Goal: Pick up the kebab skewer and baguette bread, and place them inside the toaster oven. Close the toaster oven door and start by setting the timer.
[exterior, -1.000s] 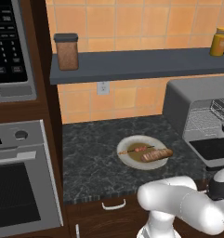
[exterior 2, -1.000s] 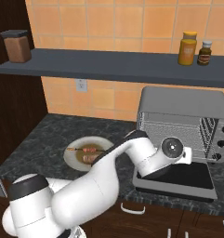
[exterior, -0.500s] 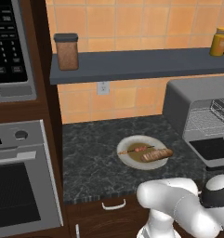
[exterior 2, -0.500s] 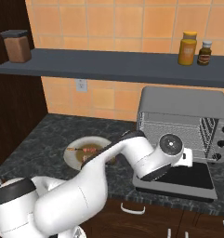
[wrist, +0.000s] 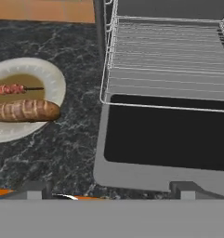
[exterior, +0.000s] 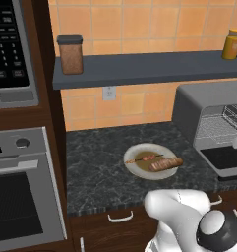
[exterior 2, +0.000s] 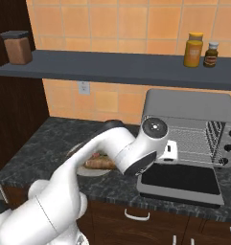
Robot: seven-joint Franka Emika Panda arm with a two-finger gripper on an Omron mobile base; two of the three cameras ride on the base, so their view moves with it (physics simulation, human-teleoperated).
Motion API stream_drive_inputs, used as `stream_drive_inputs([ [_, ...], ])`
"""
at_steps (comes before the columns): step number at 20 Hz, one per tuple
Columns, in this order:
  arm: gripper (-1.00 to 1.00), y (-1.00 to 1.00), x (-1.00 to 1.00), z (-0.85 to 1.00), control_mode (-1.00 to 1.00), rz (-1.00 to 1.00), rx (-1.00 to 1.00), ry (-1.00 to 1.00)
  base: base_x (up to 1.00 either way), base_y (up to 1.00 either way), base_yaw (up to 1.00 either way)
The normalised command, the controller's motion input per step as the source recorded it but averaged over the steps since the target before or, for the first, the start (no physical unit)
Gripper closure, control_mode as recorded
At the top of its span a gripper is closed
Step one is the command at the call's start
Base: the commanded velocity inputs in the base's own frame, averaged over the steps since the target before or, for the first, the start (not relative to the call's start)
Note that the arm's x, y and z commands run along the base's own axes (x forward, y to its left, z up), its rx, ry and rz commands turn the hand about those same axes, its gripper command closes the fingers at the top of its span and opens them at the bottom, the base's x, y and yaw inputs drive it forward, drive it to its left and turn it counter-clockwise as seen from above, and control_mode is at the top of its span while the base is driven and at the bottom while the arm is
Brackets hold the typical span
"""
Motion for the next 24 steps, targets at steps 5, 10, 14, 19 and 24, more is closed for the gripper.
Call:
stream_drive_inputs([
  [5,-1.0,1.0,-0.17,0.04,-1.0,0.23,-0.01,0.21,0.0,0.0,0.0],
  [10,-1.0,1.0,-0.09,-0.08,-1.0,0.26,-0.04,0.2,0.0,0.0,0.0],
  [14,-1.0,0.89,0.0,-0.04,-1.0,0.05,-0.02,0.17,0.0,0.0,0.0],
  [19,-1.0,0.54,0.06,-0.08,-1.0,-0.35,-0.04,0.04,0.0,0.0,0.0],
  [24,-1.0,0.32,0.29,-0.26,-1.0,-0.7,-0.01,0.0,0.0,0.0,0.0],
])
